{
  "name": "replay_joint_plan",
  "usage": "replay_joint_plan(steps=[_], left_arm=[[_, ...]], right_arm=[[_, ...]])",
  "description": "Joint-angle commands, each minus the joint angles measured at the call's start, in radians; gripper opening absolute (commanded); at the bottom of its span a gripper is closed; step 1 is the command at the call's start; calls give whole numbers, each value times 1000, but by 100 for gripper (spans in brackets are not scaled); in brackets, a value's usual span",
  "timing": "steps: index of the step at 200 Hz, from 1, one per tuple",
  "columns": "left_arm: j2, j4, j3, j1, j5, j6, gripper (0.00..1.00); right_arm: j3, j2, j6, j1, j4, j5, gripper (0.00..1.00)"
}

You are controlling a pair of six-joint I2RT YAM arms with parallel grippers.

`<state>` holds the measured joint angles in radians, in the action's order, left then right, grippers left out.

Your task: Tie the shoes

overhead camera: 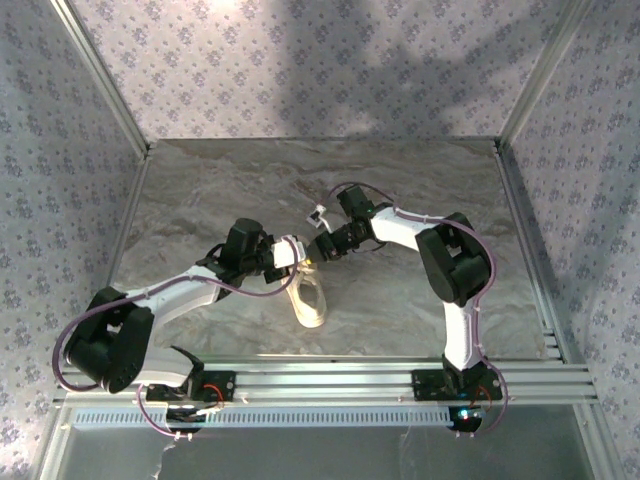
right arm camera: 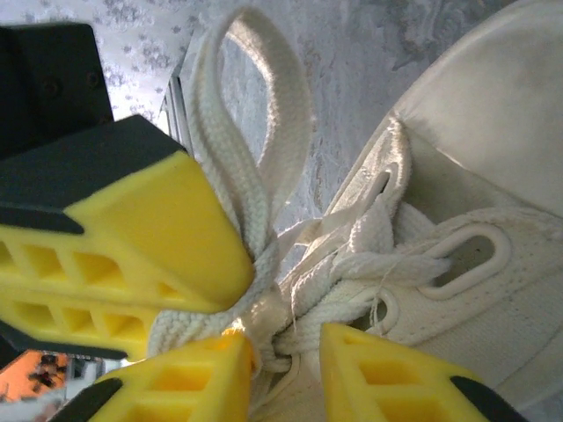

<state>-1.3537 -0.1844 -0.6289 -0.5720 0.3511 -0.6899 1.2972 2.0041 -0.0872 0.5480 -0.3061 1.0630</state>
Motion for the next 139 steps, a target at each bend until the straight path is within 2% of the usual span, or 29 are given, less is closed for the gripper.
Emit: replay_joint_plan(steps=[1,15,139], left_arm=[[17,-27,7,-9,19,2,0],[20,-25,8,-9,18,3,0],[51,6,22,-8,3,-14,0]], right_arm=[[13,-17,5,3,-4,1,5],[-7,-44,-3,-4,20,-20,0],[-77,-162,0,-17,88,-189,0]])
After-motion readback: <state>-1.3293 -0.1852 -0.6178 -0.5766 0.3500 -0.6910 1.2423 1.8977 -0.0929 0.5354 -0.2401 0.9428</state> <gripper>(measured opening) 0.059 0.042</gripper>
